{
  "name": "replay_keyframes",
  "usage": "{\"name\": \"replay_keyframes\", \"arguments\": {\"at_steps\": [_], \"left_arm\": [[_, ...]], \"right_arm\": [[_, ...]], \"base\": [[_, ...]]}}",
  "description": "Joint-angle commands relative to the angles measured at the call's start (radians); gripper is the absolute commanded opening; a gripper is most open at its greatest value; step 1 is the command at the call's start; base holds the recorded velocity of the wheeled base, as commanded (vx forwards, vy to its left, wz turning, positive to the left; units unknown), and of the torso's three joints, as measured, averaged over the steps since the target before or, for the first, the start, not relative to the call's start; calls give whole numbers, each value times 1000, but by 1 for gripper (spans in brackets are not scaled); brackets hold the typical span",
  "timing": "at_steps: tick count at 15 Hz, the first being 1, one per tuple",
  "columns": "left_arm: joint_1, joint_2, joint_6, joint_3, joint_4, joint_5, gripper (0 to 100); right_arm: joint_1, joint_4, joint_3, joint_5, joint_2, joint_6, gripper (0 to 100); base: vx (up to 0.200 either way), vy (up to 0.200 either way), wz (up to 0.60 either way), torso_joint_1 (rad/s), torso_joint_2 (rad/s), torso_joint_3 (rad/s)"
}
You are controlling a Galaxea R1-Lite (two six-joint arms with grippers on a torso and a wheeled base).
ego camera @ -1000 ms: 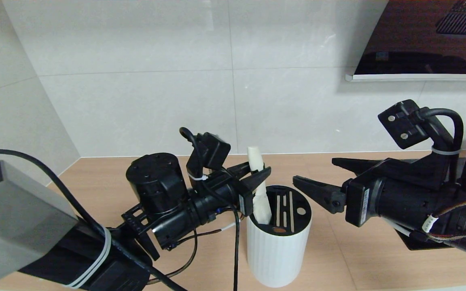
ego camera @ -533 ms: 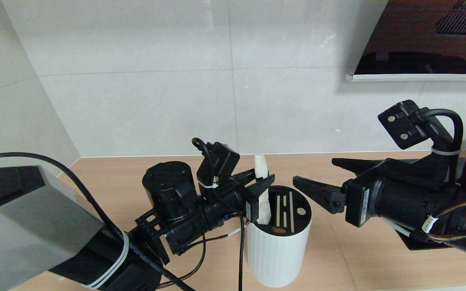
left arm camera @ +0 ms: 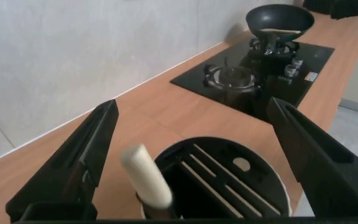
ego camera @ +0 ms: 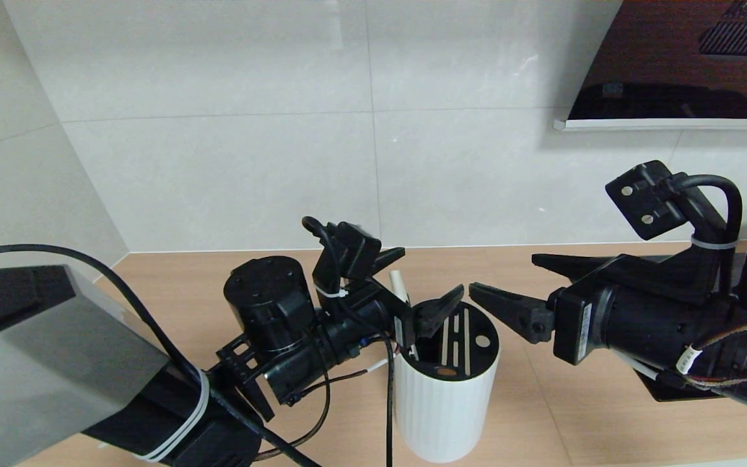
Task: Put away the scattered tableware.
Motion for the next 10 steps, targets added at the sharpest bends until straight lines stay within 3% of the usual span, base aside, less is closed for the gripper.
{"name": "replay_keyframes", "arguments": {"at_steps": [1, 5, 6, 7, 10], "left_arm": [[0, -5, -1, -1, -3, 0, 100], [0, -125, -9, 1, -17, 14, 100], [2, -212, -38, 18, -17, 24, 100], [5, -269, -46, 47, -17, 41, 100], [74, -407, -50, 154, -14, 49, 100]], "right_arm": [[0, 0, 0, 0, 1, 0, 100], [-1, -4, -2, -8, -19, -2, 100], [-3, -4, -2, -31, -62, -15, 100], [-4, 3, 2, -42, -106, -29, 100], [-41, 3, 45, -105, -244, -60, 100]], "base": [[0, 0, 0, 0, 0, 0], [0, 0, 0, 0, 0, 0], [0, 0, 0, 0, 0, 0], [0, 0, 0, 0, 0, 0], [0, 0, 0, 0, 0, 0]]}}
